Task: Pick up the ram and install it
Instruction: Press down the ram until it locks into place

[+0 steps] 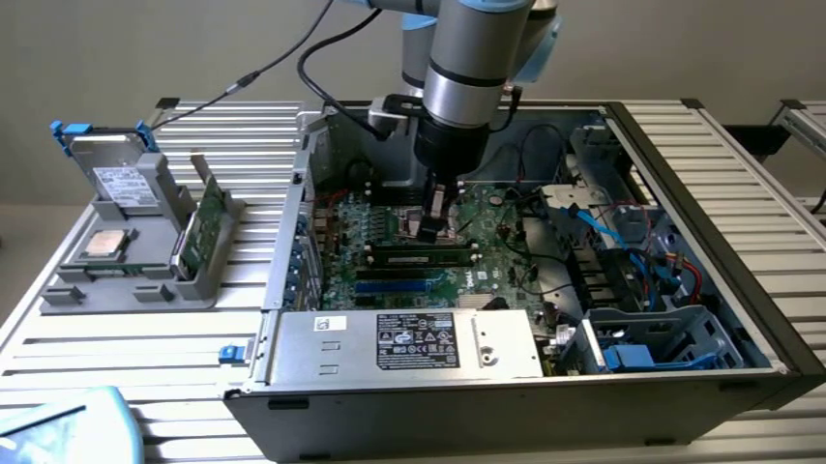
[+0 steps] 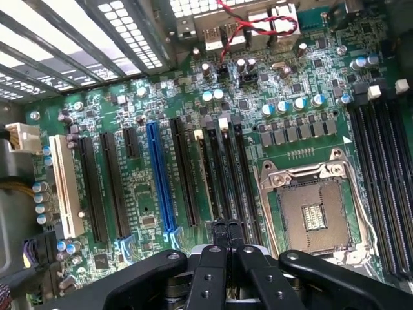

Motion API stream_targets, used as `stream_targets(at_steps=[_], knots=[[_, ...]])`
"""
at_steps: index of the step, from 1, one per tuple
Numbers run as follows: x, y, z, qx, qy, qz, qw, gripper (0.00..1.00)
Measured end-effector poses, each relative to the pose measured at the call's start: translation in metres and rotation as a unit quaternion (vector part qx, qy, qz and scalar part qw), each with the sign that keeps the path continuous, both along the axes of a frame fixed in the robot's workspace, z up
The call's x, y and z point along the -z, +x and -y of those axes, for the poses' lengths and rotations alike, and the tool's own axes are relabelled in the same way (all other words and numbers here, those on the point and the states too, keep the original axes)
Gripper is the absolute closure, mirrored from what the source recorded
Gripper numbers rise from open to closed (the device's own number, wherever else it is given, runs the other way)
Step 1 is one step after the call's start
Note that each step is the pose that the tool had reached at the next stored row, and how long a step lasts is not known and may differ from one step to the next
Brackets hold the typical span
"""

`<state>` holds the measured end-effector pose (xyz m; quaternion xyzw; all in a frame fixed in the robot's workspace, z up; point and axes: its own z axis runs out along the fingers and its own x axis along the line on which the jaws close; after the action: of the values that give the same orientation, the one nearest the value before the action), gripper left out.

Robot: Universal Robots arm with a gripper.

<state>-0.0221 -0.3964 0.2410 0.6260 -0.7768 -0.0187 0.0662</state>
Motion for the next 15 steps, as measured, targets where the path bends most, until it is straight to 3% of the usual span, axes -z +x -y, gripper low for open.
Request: stream_targets(at_steps=[4,5,6,15], knots=[[-0.0001,0.0000,0.0000,0.016,-0.0009,0.0070,0.9998,0.89],[-0.0002,0.0000,0.0000,0.024,-0.0019,0.0108,0.9996,0.89],[-0.0002,-0.0001,0.0000,0.028,-0.0024,0.0127,0.9995,0.89],[-0.0004,0.0000,0.0000,0.064,-0.0065,0.0285,0.9975,0.89]])
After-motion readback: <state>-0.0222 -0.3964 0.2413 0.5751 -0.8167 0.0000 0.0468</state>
